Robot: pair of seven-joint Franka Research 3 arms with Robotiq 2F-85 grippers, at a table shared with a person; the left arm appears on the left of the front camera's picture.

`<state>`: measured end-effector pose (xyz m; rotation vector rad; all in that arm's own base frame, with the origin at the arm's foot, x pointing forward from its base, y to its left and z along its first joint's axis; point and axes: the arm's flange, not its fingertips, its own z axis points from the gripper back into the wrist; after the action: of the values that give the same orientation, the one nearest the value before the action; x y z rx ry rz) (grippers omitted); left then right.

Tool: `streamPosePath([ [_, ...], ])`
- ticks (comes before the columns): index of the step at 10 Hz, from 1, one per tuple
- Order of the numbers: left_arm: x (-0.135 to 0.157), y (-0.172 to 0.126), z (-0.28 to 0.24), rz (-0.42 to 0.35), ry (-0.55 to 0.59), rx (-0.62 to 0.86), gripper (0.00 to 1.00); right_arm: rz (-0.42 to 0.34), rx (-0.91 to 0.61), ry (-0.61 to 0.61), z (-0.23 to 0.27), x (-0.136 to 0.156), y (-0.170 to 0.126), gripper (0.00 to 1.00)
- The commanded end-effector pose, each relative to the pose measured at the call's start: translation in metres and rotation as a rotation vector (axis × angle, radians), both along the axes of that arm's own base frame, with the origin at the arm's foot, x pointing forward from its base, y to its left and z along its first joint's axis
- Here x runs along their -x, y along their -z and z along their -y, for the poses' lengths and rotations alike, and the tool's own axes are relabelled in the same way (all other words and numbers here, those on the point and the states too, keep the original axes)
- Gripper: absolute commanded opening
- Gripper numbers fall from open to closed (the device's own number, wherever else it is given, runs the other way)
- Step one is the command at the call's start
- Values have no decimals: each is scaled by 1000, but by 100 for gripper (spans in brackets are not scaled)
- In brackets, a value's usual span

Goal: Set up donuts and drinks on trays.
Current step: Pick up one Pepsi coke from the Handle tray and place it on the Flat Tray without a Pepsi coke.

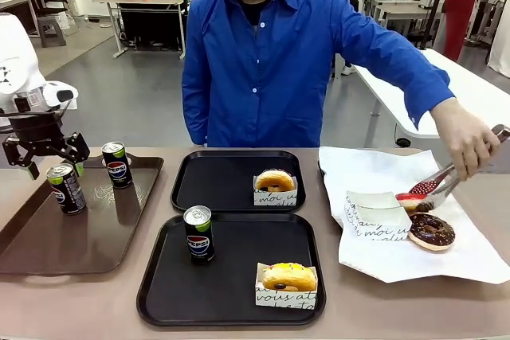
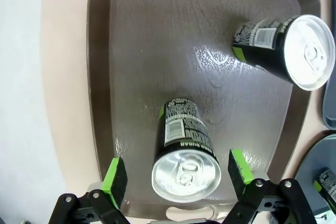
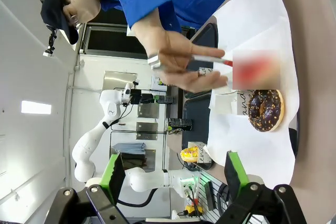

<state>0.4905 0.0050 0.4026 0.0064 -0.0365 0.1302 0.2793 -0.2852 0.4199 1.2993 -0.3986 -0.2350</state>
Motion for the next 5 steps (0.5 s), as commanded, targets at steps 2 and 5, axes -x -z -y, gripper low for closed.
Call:
streamPosePath([
  [2, -12, 6, -2, -22, -1, -12, 100, 5, -10, -3, 0, 0, -1, 100],
  [5, -15, 14, 0, -66, 17, 9, 100, 5, -10, -3, 0, 0, -1, 100],
])
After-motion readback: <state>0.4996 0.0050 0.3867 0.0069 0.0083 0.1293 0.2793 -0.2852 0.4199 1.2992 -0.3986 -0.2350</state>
